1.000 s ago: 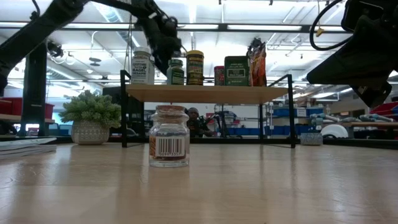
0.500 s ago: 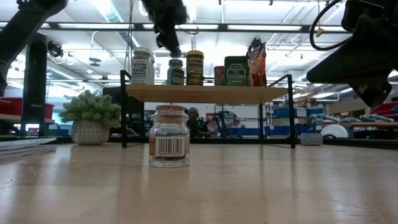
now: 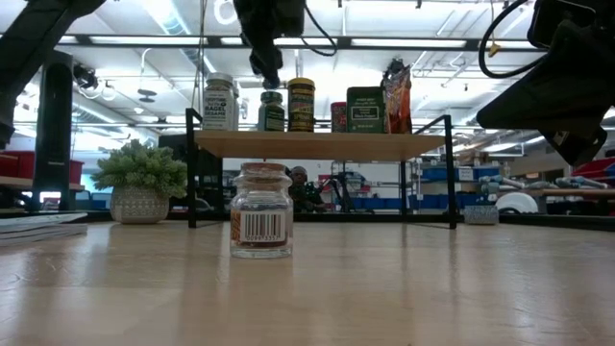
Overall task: Shelf spices
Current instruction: Put the green seasoning bottle on the shelf
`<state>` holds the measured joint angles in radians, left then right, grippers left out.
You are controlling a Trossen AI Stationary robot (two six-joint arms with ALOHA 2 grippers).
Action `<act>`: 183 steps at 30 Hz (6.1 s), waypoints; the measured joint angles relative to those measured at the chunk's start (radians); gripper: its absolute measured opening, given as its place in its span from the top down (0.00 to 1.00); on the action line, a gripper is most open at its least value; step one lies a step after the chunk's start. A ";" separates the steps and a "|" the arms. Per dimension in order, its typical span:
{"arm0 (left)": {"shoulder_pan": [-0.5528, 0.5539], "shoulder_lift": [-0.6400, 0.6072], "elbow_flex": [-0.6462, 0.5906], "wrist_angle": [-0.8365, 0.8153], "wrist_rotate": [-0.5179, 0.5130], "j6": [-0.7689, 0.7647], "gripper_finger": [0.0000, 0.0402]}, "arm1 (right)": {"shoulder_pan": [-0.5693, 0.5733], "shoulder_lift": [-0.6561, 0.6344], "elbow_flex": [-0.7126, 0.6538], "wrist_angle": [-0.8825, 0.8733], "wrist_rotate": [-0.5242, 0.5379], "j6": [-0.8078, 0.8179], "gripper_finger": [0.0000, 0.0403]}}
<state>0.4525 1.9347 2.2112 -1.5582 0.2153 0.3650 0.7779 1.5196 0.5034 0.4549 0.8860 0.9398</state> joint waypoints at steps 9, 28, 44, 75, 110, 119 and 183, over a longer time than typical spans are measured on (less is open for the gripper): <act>-0.183 -0.192 -0.295 0.160 -0.214 -0.223 0.41 | 0.027 0.000 0.000 -0.005 0.000 0.000 1.00; -0.505 -0.535 -1.119 1.073 -0.827 -0.157 0.41 | 0.012 0.000 0.000 0.017 0.013 -0.024 0.99; -0.270 -0.531 -1.119 1.143 -0.716 0.025 0.41 | 0.012 0.000 0.000 0.021 0.013 -0.035 0.99; -0.273 -0.392 -1.118 1.231 -0.994 0.071 0.41 | 0.011 0.000 0.000 0.023 0.013 -0.044 1.00; -0.657 -0.637 -1.027 0.782 -1.078 -0.551 0.41 | -0.024 0.000 0.000 0.046 0.002 -0.016 1.00; -0.789 -0.850 -1.378 1.100 -0.952 -0.710 0.41 | -0.161 -0.017 0.116 0.029 -0.191 -0.217 1.00; -0.597 -1.277 -1.955 1.646 -0.560 -0.537 0.47 | -1.304 0.701 1.805 -1.396 -1.306 -0.941 1.00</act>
<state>-0.1444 0.6579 0.2558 0.0877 -0.3443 -0.1717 -0.5260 2.2202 2.3085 -0.9407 -0.4197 -0.0013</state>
